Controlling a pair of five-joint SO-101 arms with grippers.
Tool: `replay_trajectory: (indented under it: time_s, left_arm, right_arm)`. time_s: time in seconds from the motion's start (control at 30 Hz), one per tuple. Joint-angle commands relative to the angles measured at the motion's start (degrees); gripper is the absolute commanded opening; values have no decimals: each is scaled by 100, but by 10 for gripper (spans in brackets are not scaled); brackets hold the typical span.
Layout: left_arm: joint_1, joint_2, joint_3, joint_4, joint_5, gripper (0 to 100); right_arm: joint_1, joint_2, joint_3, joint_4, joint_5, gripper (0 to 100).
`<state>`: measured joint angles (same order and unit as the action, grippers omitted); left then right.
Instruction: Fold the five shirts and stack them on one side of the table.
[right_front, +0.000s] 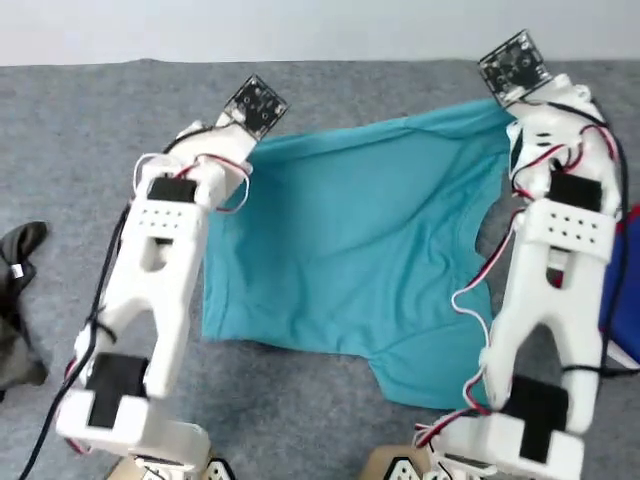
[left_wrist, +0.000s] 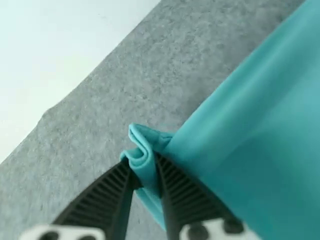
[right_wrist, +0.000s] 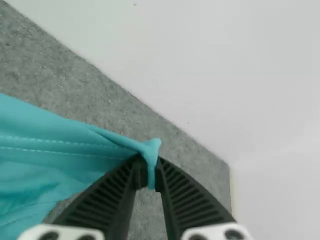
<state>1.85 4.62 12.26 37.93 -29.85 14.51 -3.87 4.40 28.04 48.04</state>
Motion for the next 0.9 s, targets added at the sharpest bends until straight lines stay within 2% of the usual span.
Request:
replay_trajectory:
  time_s: [0.0, 0.2, 0.33, 0.47, 0.63, 0.87]
  left_arm:
    - [-105, 334, -813, 132, -26, 6]
    - [-211, 1134, -1912, 914, -26, 6]
    - [-264, 1468, -2545, 1749, -44, 6]
    - [-202, 1653, -2932, 2664, -62, 6]
    - [-132, 1705, -3160, 3701, -571, 6]
    - [-105, 1714, -3134, 4554, -826, 6]
  right_arm:
    - [31, 198, -853, -207, -193, 13]
    - [22, 804, -1371, -171, -193, 13]
    - [22, 857, -1380, 101, -176, 13]
    - [-13, 848, -1398, 963, -18, 13]
    - [-31, 523, -1398, 2149, 35, 13]
    - [-171, 119, -1398, 3688, 308, 13]
